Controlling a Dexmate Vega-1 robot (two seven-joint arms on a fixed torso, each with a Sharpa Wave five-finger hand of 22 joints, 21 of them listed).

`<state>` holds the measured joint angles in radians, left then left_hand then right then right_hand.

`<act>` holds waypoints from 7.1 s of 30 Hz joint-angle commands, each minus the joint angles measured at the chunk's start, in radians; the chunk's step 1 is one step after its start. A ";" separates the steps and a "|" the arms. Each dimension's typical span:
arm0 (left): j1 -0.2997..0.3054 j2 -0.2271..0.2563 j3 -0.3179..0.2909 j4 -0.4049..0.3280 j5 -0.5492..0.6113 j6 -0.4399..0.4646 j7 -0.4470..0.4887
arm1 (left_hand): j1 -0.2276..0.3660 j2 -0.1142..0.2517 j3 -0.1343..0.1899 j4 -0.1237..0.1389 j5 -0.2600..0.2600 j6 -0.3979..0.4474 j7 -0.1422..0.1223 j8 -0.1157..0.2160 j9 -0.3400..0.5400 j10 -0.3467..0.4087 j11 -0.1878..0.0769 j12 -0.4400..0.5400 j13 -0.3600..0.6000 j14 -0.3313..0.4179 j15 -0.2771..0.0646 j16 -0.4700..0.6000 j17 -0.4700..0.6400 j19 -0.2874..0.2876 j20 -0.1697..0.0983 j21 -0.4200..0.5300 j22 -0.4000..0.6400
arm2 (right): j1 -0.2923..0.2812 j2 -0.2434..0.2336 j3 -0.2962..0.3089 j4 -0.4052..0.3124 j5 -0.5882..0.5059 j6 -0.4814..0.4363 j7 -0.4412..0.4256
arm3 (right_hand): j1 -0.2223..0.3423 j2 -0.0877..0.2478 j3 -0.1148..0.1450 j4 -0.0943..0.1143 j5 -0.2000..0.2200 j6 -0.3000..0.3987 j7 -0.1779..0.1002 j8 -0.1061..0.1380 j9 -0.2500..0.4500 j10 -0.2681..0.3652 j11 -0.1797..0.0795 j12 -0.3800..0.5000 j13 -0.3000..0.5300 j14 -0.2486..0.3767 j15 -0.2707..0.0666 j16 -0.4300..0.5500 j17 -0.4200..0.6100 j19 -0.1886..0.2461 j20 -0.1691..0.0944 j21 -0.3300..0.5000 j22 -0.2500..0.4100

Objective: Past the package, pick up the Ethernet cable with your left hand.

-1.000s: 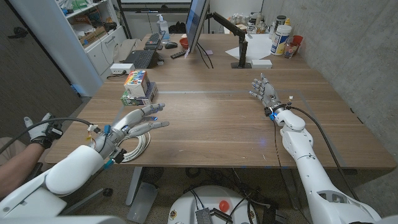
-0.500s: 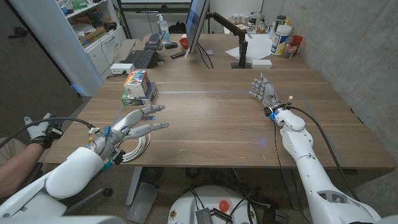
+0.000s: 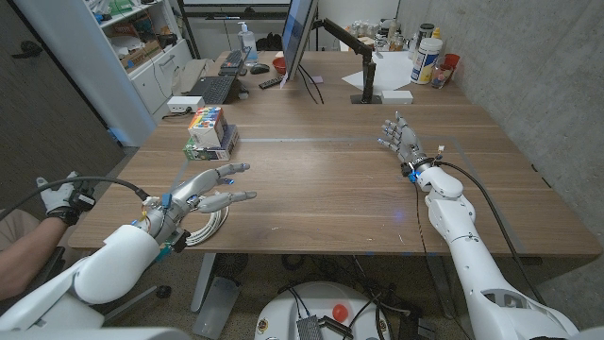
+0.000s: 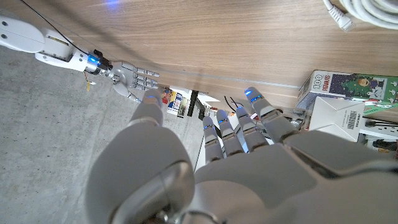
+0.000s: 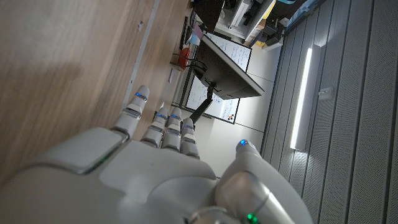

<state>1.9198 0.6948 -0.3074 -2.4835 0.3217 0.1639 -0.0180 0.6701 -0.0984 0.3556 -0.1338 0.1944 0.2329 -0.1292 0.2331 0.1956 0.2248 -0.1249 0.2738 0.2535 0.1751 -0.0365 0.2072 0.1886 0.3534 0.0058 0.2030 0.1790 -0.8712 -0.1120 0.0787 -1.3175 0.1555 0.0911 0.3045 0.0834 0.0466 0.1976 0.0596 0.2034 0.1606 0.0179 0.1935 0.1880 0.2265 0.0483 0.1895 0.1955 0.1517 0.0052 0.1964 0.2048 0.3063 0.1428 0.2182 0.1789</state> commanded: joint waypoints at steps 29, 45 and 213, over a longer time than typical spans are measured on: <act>0.052 -0.070 -0.003 -0.046 0.289 -0.035 -0.014 | 0.029 0.026 -0.006 -0.012 0.003 0.046 -0.019 0.006 0.006 0.015 -0.014 -0.003 0.012 0.009 -0.078 -0.006 -0.001 -0.040 0.026 -0.015 0.003 | 0.005 0.003 0.002 0.007 -0.003 -0.011 -0.003 | -0.007 -0.002 -0.004 -0.002 0.004 -0.006 0.000 0.003 0.004 -0.004 -0.002 0.007 0.001 -0.003 -0.002 0.008 0.001 -0.005 -0.001 -0.006 0.002; 0.048 -0.080 0.061 -0.069 0.500 0.044 -0.044 | 0.064 0.035 0.001 -0.024 0.005 0.073 -0.033 0.012 0.007 -0.001 -0.010 -0.015 0.013 -0.018 -0.075 -0.018 -0.004 -0.073 0.025 -0.021 0.000 | 0.006 0.003 0.002 0.008 -0.004 -0.010 -0.003 | -0.007 -0.002 -0.005 -0.002 0.005 -0.005 0.000 0.004 0.004 -0.004 -0.002 0.007 0.001 -0.004 -0.001 0.008 0.001 -0.005 -0.001 -0.007 0.002; 0.324 -0.411 -0.211 0.018 0.586 -0.219 0.029 | 0.070 0.026 -0.051 -0.010 0.020 0.192 -0.054 0.045 0.016 0.181 -0.082 0.022 0.067 0.132 -0.155 0.011 0.011 0.023 -0.035 0.009 0.002 | 0.013 -0.002 -0.012 0.013 -0.053 -0.013 -0.065 | -0.012 0.001 -0.008 0.000 0.006 -0.020 -0.001 0.004 0.004 -0.021 -0.001 0.006 0.000 -0.020 0.002 0.008 0.000 -0.017 -0.001 -0.015 0.003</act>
<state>2.2531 0.2802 -0.4931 -2.5049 0.9496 -0.0253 0.0009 0.7297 -0.0734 0.3058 -0.1449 0.2110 0.4200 -0.1805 0.2738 0.2066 0.4050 -0.2054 0.2902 0.3183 0.2988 -0.0414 0.2219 0.1980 0.3770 -0.0246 0.2145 0.1789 -0.8570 -0.1120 0.0730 -1.3011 0.1151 0.0767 0.2565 0.0730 0.0463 0.1935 0.0636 0.2034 0.1446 0.0125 0.1935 0.1880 0.2068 0.0501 0.1895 0.1956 0.1321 0.0107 0.2001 0.2049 0.2936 0.1447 0.2030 0.1789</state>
